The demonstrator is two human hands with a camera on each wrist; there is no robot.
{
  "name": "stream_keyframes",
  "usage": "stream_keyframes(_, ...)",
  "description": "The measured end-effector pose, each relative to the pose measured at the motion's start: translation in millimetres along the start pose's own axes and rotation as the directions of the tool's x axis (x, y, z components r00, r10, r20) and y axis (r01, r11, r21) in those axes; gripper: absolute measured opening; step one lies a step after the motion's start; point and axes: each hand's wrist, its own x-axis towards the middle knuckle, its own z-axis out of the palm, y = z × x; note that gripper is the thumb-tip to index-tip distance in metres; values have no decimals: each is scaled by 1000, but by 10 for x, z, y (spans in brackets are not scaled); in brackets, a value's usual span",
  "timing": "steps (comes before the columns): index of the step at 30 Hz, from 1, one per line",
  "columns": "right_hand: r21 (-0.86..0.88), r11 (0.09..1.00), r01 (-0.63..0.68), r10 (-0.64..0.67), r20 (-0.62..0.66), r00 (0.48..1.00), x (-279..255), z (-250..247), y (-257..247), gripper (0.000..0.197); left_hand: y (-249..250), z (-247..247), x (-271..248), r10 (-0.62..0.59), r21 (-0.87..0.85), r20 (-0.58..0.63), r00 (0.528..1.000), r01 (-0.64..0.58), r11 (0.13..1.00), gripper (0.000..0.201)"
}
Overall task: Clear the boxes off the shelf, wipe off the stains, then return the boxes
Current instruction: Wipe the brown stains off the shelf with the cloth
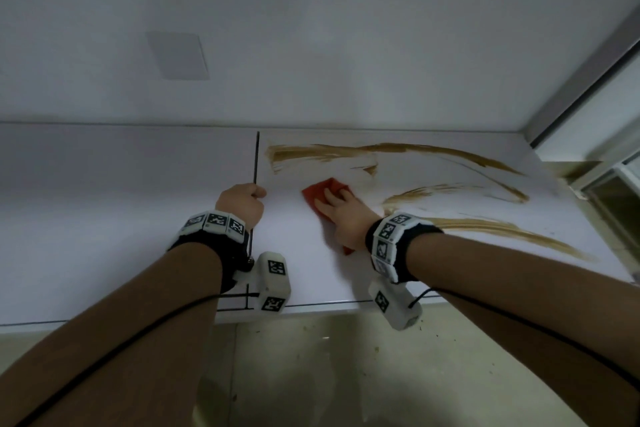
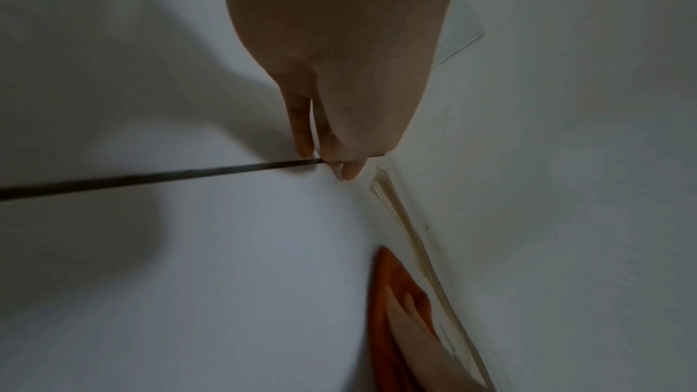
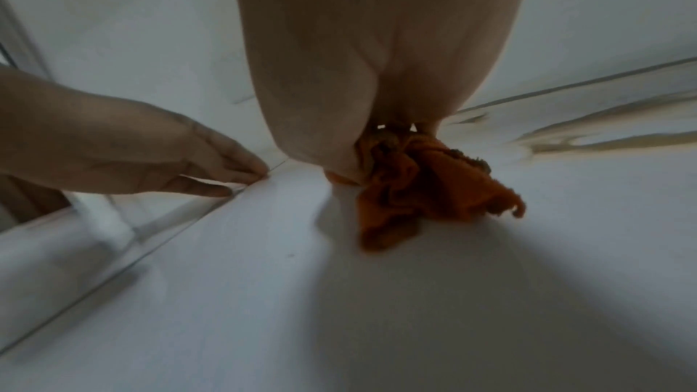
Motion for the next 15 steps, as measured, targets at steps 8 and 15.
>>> stream_keyframes(8,-55,998,-15,15,-3,1000,365,14,-147,59,-39,5,-61,71,46,-51,996,-68,997,46)
stream_keyframes(15,102,932,-347,351,-25,936,470,-110,386,62,-2,31,-1,62,134,-90,994,-50,990,43)
